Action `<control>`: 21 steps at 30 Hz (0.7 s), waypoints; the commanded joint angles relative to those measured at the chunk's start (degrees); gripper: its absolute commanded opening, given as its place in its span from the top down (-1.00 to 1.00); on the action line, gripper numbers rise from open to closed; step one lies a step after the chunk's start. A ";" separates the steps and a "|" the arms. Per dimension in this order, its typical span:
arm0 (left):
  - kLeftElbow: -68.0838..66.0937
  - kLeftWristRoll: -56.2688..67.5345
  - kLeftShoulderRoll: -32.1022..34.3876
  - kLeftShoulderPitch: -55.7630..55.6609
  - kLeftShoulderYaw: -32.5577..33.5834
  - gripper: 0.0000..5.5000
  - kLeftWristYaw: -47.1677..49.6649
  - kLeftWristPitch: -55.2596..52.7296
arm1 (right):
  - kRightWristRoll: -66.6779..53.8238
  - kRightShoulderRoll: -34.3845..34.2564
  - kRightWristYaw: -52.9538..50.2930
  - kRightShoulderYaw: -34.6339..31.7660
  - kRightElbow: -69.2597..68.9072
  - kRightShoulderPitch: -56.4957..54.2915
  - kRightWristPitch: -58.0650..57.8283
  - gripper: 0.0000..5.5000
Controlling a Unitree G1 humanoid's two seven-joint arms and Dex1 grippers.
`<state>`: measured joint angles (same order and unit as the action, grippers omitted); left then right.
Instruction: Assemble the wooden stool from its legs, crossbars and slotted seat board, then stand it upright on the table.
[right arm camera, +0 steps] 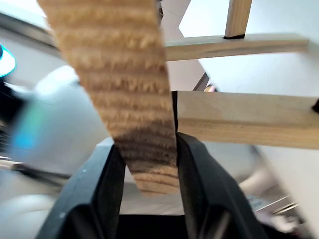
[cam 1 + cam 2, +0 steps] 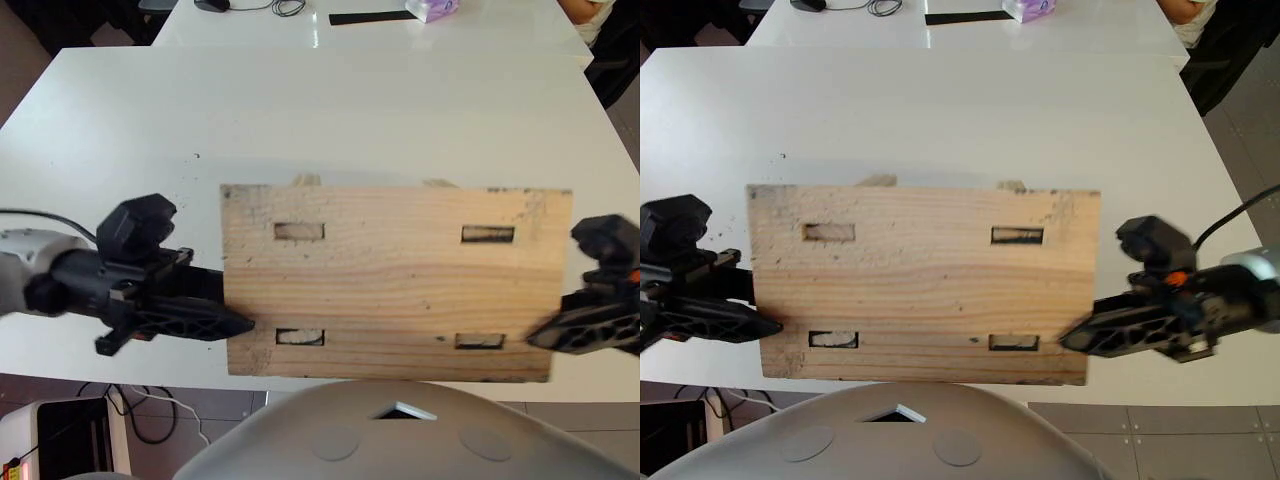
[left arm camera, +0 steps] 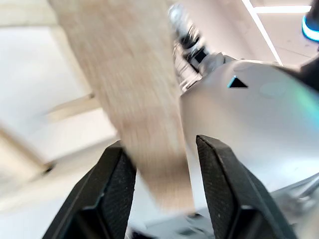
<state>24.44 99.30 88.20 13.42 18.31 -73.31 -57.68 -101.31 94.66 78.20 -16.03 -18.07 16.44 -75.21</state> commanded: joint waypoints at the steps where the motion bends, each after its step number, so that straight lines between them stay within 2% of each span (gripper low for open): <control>1: -15.95 13.70 35.44 11.71 17.16 0.24 -19.19 -20.12 | -11.69 26.99 14.30 -20.55 16.31 22.57 -17.24 0.43; 3: -21.14 13.70 39.41 22.48 24.49 0.24 -19.19 -20.04 | -11.69 32.21 14.30 -29.31 22.32 35.78 -17.24 0.43; 6: -23.87 13.70 40.80 35.49 31.50 0.24 -19.19 -16.00 | -11.69 34.34 14.30 -39.90 26.68 50.47 -14.50 0.43; 9: -24.78 13.70 40.80 47.03 34.84 0.24 -16.20 -7.94 | -11.69 34.34 14.30 -47.09 26.86 62.16 -7.72 0.43; 13: -30.94 13.70 40.80 58.89 44.01 0.24 -11.43 -2.21 | -11.69 34.34 13.17 -52.62 25.47 74.23 4.77 0.43; 14: -33.04 13.70 40.80 61.02 46.62 0.24 -11.33 -2.10 | -11.69 34.34 10.53 -54.55 25.08 77.42 9.78 0.43; 17: -39.76 13.70 40.80 66.60 53.79 0.24 -9.95 -1.56 | -11.69 34.34 -10.58 -63.34 21.70 88.45 31.64 0.43; 19: -44.31 13.70 40.80 70.73 58.99 0.24 -8.05 -0.46 | -11.69 34.34 -16.62 -66.81 20.59 92.79 37.28 0.43; 21: -45.60 13.70 40.79 76.11 64.89 0.24 0.26 8.90 | -11.69 34.33 -20.63 -71.18 20.23 96.57 41.05 0.43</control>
<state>-12.96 112.19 125.08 76.85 69.82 -84.41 -59.02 -113.59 124.70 79.09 -77.36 2.73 99.22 -51.82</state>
